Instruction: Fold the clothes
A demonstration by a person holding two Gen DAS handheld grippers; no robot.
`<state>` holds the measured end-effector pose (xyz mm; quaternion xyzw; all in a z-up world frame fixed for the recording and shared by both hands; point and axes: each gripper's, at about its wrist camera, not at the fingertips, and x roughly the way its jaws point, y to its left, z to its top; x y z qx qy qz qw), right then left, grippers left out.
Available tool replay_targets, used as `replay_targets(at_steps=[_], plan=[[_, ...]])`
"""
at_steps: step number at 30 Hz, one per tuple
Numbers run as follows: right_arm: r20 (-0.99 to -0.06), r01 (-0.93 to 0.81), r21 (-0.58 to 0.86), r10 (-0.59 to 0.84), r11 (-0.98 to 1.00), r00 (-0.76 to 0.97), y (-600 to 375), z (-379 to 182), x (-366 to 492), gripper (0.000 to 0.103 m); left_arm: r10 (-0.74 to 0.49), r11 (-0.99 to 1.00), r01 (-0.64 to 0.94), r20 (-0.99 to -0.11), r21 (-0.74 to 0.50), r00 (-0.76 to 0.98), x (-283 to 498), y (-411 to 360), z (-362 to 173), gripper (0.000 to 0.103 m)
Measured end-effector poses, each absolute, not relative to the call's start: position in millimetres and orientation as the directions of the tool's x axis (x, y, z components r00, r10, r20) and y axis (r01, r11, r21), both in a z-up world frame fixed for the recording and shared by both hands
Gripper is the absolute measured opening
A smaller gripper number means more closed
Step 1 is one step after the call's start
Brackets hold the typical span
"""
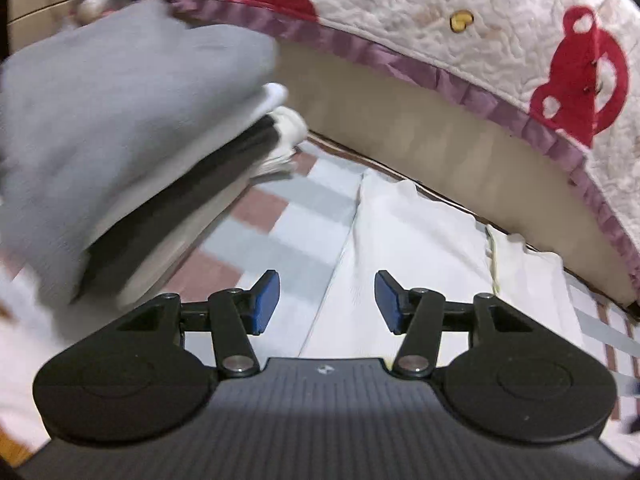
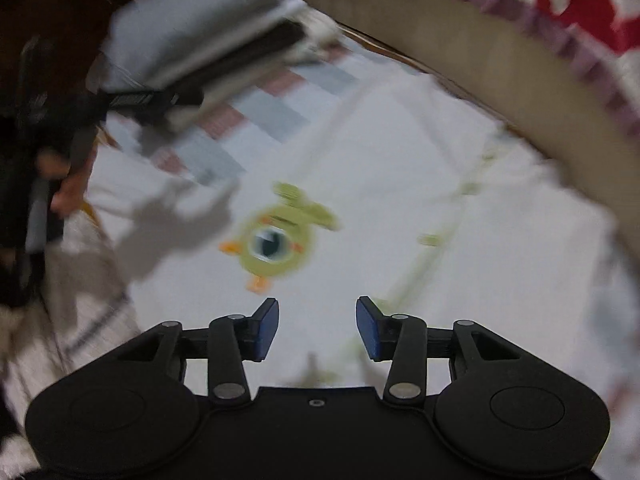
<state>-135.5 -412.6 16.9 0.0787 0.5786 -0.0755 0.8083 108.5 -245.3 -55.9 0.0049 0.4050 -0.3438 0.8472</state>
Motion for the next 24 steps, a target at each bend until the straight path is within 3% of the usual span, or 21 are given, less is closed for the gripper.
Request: replay_targets(at_steps=[2,6,11,13,14,16,17,20,22,24], plan=[[-0.967,0.185,-0.064,-0.107,0.981,0.230,-417,31,-124,0.048,-0.581,0.762,0.584,-0.693,-0.280,0.426,117,-279,-67,0.054],[-0.926,0.190,-0.169,-0.222,0.967,0.305,-448,34,-95,0.048,-0.608,0.740,0.607,-0.674,-0.290,0.419,140,-321,-102,0.054],[-0.835,0.401,-0.025,-0.240,0.916,0.495,-524,0,-58,0.048,-0.592,0.720,0.642,-0.717,-0.265,0.368,166,-362,-149,0.054],[-0.817,0.474,0.096,-0.202,0.876,0.540,-558,-25,-45,0.046,-0.582,0.712,0.663,-0.722,-0.231,0.373,172,-372,-163,0.054],[-0.816,0.496,0.152,-0.175,0.855,0.551,-572,-38,-38,0.042,-0.586,0.704,0.671,-0.725,-0.234,0.362,174,-372,-168,0.054],[-0.819,0.520,0.219,-0.134,0.826,0.558,-597,-66,-27,0.002,-0.594,0.686,0.683,-0.735,-0.250,0.327,178,-372,-177,0.052],[-0.819,0.530,0.252,-0.113,0.809,0.562,-610,-80,-22,0.001,-0.598,0.677,0.693,-0.734,-0.246,0.323,180,-372,-179,0.052],[-0.828,0.563,0.164,-0.197,0.810,0.524,-635,-110,-9,0.002,-0.600,0.660,0.720,-0.726,-0.212,0.336,183,-373,-185,0.052],[-0.838,0.499,-0.038,-0.300,0.866,0.457,-646,-125,5,0.006,-0.604,0.659,0.719,-0.725,-0.221,0.331,187,-372,-192,0.052],[-0.859,0.439,-0.114,-0.310,0.891,0.406,-660,-142,16,0.006,-0.622,0.656,0.711,-0.714,-0.253,0.321,190,-369,-194,0.052]])
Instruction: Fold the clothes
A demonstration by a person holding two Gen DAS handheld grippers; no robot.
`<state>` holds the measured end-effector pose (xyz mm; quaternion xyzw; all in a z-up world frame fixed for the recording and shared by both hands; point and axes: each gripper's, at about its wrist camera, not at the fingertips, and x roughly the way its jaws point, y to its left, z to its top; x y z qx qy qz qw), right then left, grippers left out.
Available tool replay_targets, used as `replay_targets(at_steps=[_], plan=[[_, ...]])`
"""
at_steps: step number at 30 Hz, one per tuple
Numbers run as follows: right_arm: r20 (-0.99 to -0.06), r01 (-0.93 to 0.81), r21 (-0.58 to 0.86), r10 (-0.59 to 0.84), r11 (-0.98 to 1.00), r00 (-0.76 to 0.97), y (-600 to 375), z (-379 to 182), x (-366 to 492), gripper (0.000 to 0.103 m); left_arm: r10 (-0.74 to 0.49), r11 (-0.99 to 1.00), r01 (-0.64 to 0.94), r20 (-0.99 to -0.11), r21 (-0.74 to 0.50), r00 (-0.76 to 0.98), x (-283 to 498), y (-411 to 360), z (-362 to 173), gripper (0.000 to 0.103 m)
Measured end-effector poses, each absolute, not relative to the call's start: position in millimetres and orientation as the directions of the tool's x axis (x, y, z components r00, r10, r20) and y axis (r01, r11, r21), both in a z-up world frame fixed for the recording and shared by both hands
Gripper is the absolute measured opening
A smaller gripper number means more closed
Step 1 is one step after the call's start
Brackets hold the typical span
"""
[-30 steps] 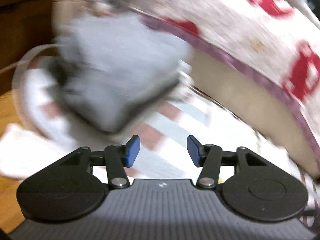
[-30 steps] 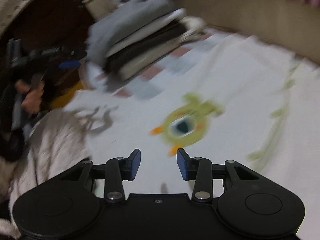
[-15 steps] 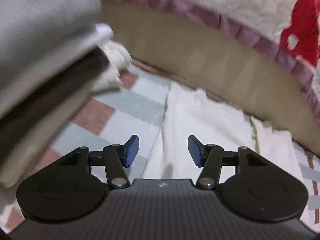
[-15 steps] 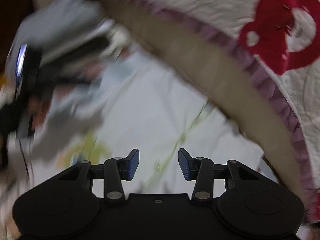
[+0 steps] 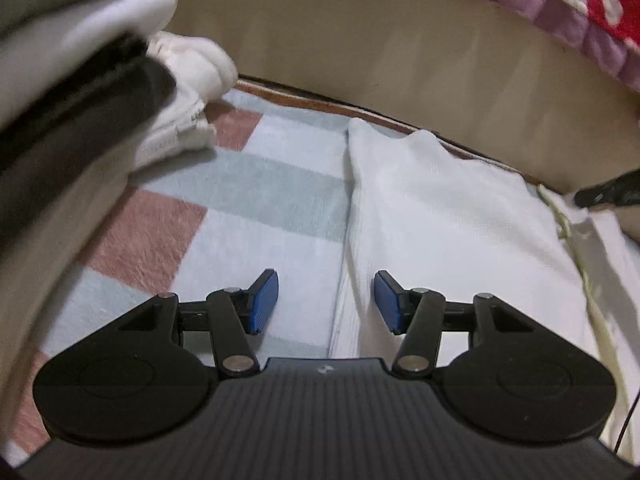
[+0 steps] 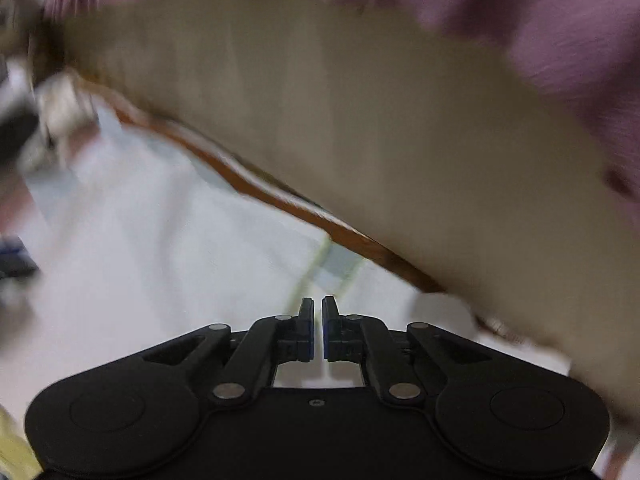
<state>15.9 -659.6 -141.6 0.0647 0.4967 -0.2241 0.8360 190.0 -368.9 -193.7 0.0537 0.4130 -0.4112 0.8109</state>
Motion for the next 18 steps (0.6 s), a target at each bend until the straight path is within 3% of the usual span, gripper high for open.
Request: replay_targets(at_steps=[8,11,16,17,18], plan=[[-0.885,0.261,-0.111,-0.215,0.959,0.414,-671,-172,34,0.012,-0.676,0.627,0.714,-0.672,-0.311,0.301,193,-365,-193,0.052],[-0.913,0.227,-0.019,-0.110,0.974,0.392,-674,-178,40,0.014,-0.671,0.624,0.722,-0.679,-0.299,0.299,192,-367,-196,0.053],[-0.893,0.232,-0.014,-0.116,0.973,0.434,-675,-179,37,0.022,-0.662,0.617,0.745,-0.679,-0.253,0.317,186,-369,-195,0.053],[-0.887,0.226,-0.022,-0.123,0.974,0.444,-675,-179,37,0.025,-0.662,0.617,0.746,-0.678,-0.251,0.320,185,-370,-195,0.053],[-0.883,0.235,-0.041,-0.146,0.971,0.447,-675,-180,36,0.040,-0.663,0.616,0.748,-0.676,-0.248,0.321,185,-370,-196,0.053]])
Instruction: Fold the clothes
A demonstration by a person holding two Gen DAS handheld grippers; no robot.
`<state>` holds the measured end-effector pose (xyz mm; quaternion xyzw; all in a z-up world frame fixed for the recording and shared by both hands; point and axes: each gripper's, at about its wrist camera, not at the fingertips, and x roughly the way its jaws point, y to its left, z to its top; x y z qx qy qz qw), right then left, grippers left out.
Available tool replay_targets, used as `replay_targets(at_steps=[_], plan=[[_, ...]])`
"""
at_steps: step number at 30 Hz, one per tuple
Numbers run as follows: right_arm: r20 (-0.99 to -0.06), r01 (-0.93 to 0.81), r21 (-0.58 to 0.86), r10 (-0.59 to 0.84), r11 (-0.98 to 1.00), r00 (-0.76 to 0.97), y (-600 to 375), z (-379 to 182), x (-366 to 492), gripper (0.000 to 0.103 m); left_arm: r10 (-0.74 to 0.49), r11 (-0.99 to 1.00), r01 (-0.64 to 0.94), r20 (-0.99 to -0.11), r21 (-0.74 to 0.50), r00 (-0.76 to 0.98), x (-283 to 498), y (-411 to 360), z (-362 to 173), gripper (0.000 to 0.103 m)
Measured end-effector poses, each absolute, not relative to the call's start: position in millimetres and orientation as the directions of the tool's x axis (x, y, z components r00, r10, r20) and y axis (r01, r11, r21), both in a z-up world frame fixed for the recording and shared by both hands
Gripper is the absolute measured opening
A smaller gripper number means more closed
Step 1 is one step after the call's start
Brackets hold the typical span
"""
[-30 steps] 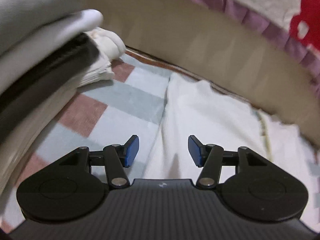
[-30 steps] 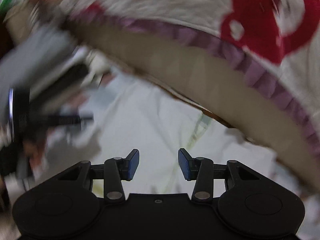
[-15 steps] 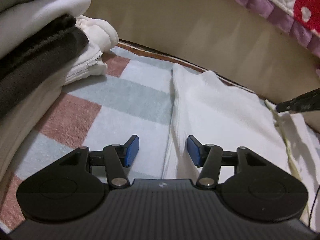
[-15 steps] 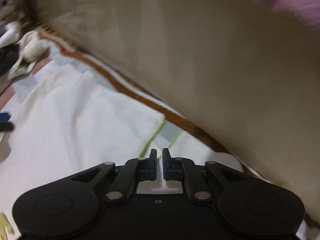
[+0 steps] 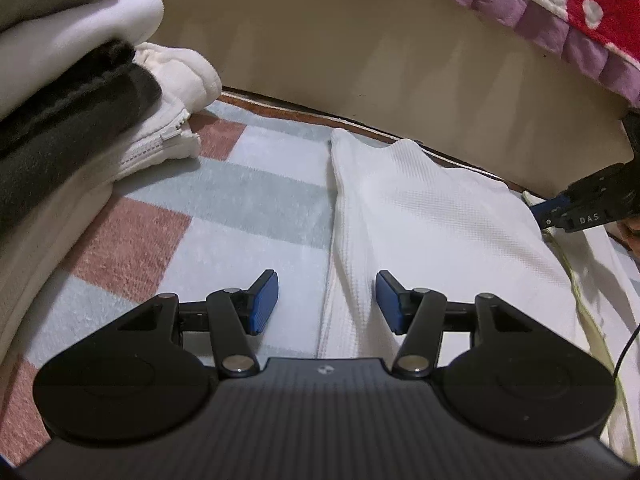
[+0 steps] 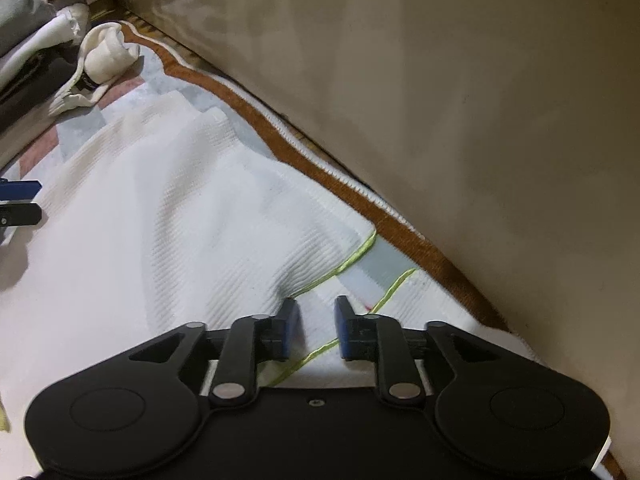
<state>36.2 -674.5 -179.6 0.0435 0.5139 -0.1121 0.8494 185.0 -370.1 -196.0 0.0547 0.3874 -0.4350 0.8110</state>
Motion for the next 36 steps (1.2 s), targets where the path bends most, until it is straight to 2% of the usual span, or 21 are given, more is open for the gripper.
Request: replay_targets(at_steps=[1,3,4,6,8,9,10,14,18,22,27,29,31,32,33,34,36], plan=[[-0.875,0.252,-0.061,-0.173,0.966,0.453,-675,-181,35,0.056,-0.664,0.614,0.750,-0.674,-0.246,0.323,185,-371,-196,0.053],[-0.858,0.289,-0.073,-0.208,0.955,0.469,-679,-184,31,0.072,-0.665,0.615,0.751,-0.671,-0.242,0.328,184,-370,-197,0.053],[-0.851,0.309,-0.064,-0.214,0.949,0.480,-682,-186,30,0.075,-0.665,0.616,0.750,-0.670,-0.241,0.331,184,-370,-197,0.053],[-0.828,0.342,-0.012,-0.201,0.940,0.524,-685,-189,24,0.074,-0.665,0.616,0.751,-0.668,-0.237,0.335,183,-370,-198,0.053],[-0.798,0.328,0.010,-0.190,0.944,0.573,-680,-191,19,0.050,-0.664,0.614,0.756,-0.667,-0.227,0.339,182,-370,-198,0.053],[-0.787,0.315,0.018,-0.181,0.949,0.590,-673,-191,19,0.022,-0.663,0.613,0.758,-0.666,-0.222,0.342,181,-370,-198,0.053],[-0.781,0.323,0.021,-0.186,0.946,0.596,-667,-191,19,0.005,-0.663,0.613,0.759,-0.665,-0.217,0.345,180,-371,-198,0.053],[-0.707,0.406,-0.107,-0.356,0.908,0.611,-652,-184,19,0.004,-0.666,0.631,0.751,-0.633,-0.197,0.394,178,-369,-194,0.053],[-0.629,0.499,-0.085,-0.435,0.862,0.644,-666,-170,24,0.004,-0.675,0.650,0.732,-0.596,-0.202,0.435,180,-364,-189,0.053],[-0.670,0.498,-0.140,-0.452,0.856,0.589,-669,-189,43,0.003,-0.669,0.655,0.718,-0.621,-0.234,0.408,186,-363,-195,0.053],[-0.650,0.591,-0.058,-0.480,0.804,0.589,-684,-195,46,0.000,-0.678,0.641,0.725,-0.630,-0.252,0.380,186,-364,-197,0.054],[-0.646,0.636,0.029,-0.471,0.772,0.601,-692,-190,40,0.000,-0.688,0.632,0.724,-0.631,-0.277,0.359,188,-365,-199,0.054],[-0.652,0.663,0.161,-0.426,0.731,0.627,-695,-182,27,0.012,-0.690,0.631,0.717,-0.636,-0.296,0.344,190,-366,-202,0.054],[-0.650,0.667,0.227,-0.400,0.709,0.646,-694,-178,20,0.013,-0.692,0.630,0.715,-0.637,-0.304,0.338,192,-366,-203,0.054],[-0.646,0.668,0.291,-0.375,0.685,0.665,-692,-173,12,0.021,-0.695,0.627,0.714,-0.637,-0.311,0.334,193,-367,-203,0.055],[-0.640,0.659,0.342,-0.347,0.669,0.685,-687,-171,5,0.044,-0.698,0.625,0.713,-0.636,-0.317,0.329,195,-368,-203,0.057],[-0.639,0.631,0.416,-0.284,0.655,0.715,-674,-170,-3,0.054,-0.713,0.611,0.711,-0.632,-0.349,0.303,199,-369,-203,0.059]])
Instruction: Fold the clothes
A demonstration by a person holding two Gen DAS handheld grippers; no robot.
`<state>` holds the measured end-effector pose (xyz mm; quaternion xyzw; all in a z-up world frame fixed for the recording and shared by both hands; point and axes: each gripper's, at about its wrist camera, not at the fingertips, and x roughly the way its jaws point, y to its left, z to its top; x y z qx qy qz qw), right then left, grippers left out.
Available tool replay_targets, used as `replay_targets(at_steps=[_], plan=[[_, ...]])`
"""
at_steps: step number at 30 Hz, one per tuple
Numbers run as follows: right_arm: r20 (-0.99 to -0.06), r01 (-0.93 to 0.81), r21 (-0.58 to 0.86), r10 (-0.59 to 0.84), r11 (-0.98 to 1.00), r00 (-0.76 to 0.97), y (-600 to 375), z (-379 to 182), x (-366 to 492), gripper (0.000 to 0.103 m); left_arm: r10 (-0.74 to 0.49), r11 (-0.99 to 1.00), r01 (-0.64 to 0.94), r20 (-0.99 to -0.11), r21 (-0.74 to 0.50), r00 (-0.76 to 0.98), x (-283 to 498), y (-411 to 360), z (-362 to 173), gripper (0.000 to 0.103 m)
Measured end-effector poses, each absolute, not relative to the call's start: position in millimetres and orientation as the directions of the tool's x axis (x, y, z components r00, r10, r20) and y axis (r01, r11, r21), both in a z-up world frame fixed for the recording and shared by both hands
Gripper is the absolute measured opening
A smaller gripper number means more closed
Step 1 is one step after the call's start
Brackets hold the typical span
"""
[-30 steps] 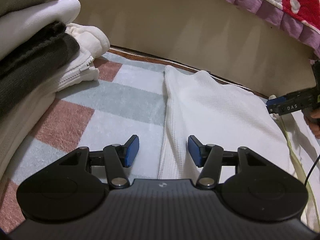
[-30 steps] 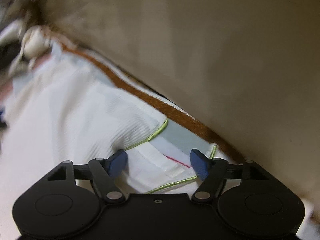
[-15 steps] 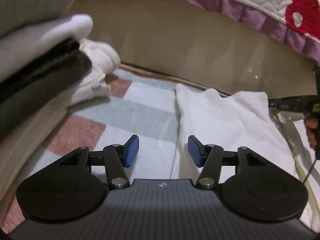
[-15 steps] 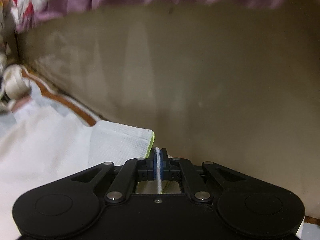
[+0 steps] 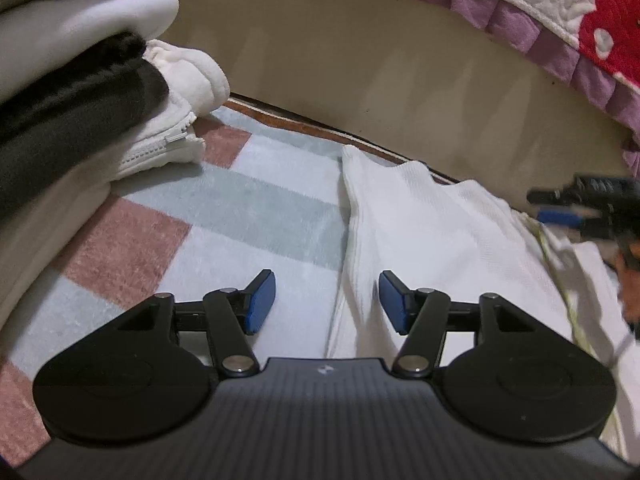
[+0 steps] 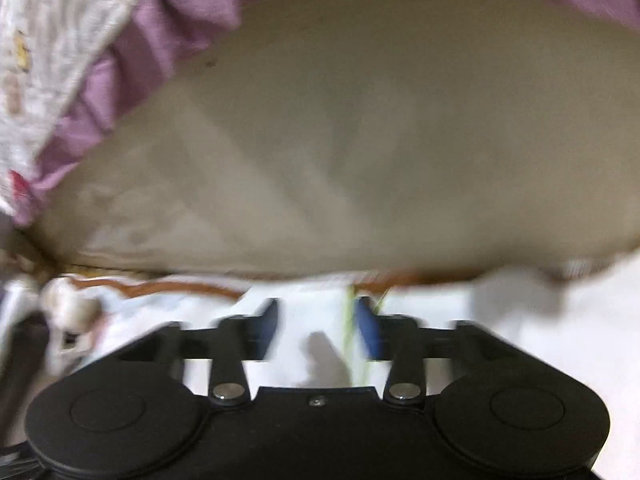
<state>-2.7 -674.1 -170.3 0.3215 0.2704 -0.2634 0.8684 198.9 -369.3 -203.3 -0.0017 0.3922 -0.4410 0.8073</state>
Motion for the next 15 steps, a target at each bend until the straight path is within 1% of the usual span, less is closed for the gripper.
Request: replay_targets(at_steps=[2,3,4,6,8,10,12,13,14,15], plan=[[-0.662,0.597,0.448,-0.202,0.665,0.722,-661,-176,-2,0.054,-0.762,0.552,0.700,-0.616,-0.454,0.202,209,-369,-205,0.058],[-0.671,0.596,0.433,-0.200,0.676,0.714,-654,-178,-2,0.052,-0.775,0.531,0.687,-0.613,-0.497,0.155,215,-369,-204,0.057],[-0.680,0.595,0.416,-0.199,0.687,0.705,-646,-180,-2,0.051,-0.778,0.529,0.669,-0.613,-0.522,0.137,219,-368,-202,0.055],[-0.688,0.597,0.398,-0.204,0.696,0.697,-633,-182,-3,0.051,-0.786,0.538,0.638,-0.601,-0.552,0.143,225,-367,-196,0.055],[-0.657,0.591,0.436,-0.209,0.678,0.724,-626,-174,-25,0.051,-0.775,0.568,0.622,-0.603,-0.539,0.186,230,-373,-193,0.057],[-0.646,0.594,0.442,-0.220,0.672,0.730,-621,-165,-53,0.051,-0.736,0.606,0.638,-0.639,-0.476,0.223,236,-392,-193,0.059],[-0.675,0.620,0.384,-0.251,0.684,0.694,-614,-159,-72,0.051,-0.706,0.611,0.671,-0.672,-0.421,0.221,244,-418,-199,0.060],[-0.692,0.629,0.318,-0.279,0.710,0.666,-611,-157,-73,0.051,-0.706,0.612,0.678,-0.668,-0.407,0.236,245,-427,-200,0.065],[-0.706,0.633,0.250,-0.309,0.732,0.637,-609,-156,-74,0.051,-0.705,0.612,0.686,-0.663,-0.393,0.249,246,-436,-200,0.067],[-0.711,0.633,0.193,-0.338,0.750,0.616,-609,-156,-80,0.051,-0.704,0.613,0.694,-0.660,-0.377,0.263,247,-445,-200,0.073]])
